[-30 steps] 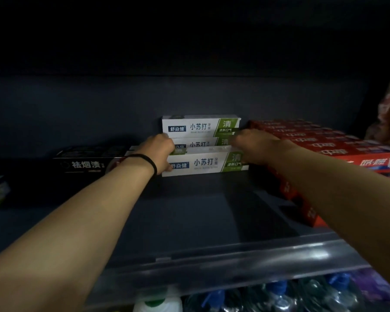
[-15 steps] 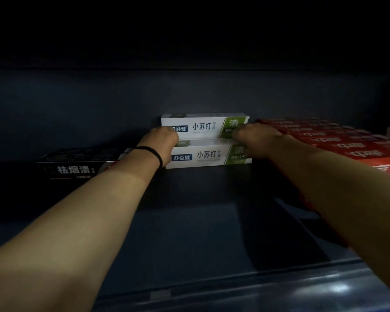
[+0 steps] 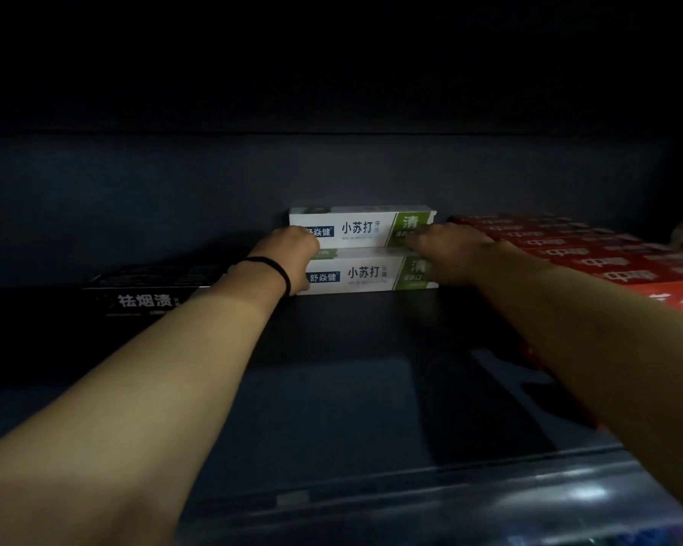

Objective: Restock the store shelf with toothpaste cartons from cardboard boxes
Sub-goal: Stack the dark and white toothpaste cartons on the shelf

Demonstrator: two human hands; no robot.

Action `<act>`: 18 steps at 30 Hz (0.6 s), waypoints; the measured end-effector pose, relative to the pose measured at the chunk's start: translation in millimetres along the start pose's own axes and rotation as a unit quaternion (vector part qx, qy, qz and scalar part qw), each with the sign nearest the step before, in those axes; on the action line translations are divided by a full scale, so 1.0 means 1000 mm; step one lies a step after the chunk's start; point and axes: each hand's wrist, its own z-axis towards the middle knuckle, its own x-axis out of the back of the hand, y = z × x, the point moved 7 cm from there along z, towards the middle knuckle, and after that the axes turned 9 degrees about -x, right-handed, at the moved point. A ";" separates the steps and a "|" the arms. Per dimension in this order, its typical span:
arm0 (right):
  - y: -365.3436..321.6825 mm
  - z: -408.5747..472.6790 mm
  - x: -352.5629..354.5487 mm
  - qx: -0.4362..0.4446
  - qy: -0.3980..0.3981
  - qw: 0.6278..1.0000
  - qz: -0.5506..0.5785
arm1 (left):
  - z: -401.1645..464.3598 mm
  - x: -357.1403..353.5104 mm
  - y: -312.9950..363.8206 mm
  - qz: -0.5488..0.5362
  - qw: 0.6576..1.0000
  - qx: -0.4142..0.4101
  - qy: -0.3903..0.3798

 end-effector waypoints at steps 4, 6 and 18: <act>-0.010 -0.024 0.023 0.007 -0.003 1.000 0.007 | -0.024 0.022 0.012 0.001 1.000 -0.014 0.012; -0.018 -0.040 0.037 0.012 0.001 1.000 0.009 | -0.040 0.032 0.017 0.001 1.000 -0.018 0.012; -0.083 -0.206 0.138 0.057 0.062 0.993 0.078 | -0.212 0.114 0.084 0.006 0.999 -0.054 0.003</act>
